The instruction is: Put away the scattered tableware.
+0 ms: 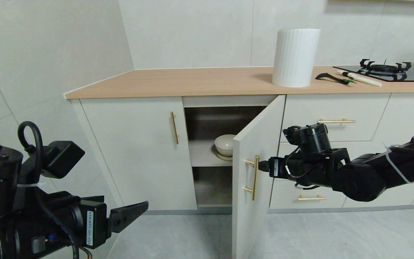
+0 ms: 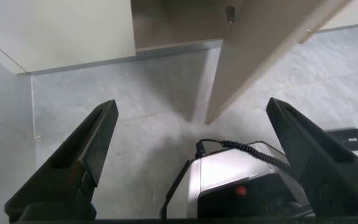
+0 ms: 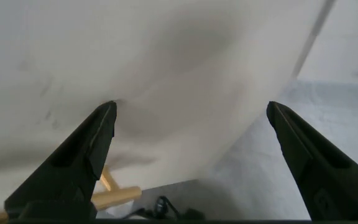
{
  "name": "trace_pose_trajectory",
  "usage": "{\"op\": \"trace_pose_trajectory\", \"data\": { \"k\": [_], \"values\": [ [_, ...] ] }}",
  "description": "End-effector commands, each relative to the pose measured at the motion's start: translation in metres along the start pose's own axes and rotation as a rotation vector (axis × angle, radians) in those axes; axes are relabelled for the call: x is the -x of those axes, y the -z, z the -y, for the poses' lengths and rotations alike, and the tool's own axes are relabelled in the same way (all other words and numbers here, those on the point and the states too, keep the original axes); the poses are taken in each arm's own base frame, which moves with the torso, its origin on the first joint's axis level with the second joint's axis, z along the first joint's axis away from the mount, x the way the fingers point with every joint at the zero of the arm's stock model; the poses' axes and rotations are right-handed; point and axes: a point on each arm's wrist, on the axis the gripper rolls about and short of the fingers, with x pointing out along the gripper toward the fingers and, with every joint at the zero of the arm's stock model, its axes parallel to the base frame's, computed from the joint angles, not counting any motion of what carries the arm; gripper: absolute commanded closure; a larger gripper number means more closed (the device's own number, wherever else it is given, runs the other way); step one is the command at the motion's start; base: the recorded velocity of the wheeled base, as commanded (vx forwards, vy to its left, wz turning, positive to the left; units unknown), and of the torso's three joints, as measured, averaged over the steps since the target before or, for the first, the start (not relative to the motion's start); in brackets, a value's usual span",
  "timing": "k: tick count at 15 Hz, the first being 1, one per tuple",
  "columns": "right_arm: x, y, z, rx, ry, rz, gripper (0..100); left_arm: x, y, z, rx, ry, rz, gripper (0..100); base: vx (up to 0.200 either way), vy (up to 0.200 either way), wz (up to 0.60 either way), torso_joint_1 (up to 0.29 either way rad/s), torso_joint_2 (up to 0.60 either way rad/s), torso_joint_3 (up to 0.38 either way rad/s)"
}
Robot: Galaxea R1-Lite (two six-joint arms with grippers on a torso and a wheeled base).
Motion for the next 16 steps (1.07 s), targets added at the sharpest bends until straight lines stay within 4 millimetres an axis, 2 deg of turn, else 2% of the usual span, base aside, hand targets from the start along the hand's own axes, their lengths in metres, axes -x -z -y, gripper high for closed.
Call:
{"op": "trace_pose_trajectory", "data": {
  "k": [1,10,16],
  "values": [
    [-0.008,0.006,-0.001,0.0,0.006,-0.017,0,0.0,0.0,0.0,-0.007,-0.001,-0.001,0,0.0,0.0,0.0,0.0,0.0,0.0],
    [-0.029,0.0,-0.017,-0.161,-0.022,0.019,0,-0.001,0.001,0.0,-0.009,-0.002,-0.006,0,0.0,0.0,0.0,0.0,0.0,0.0],
    [-0.054,-0.004,-0.025,-0.239,0.043,0.103,0,-0.002,0.002,0.0,-0.013,-0.005,-0.011,0,0.2,0.0,0.0,0.004,0.0,0.005]
  ]
}}
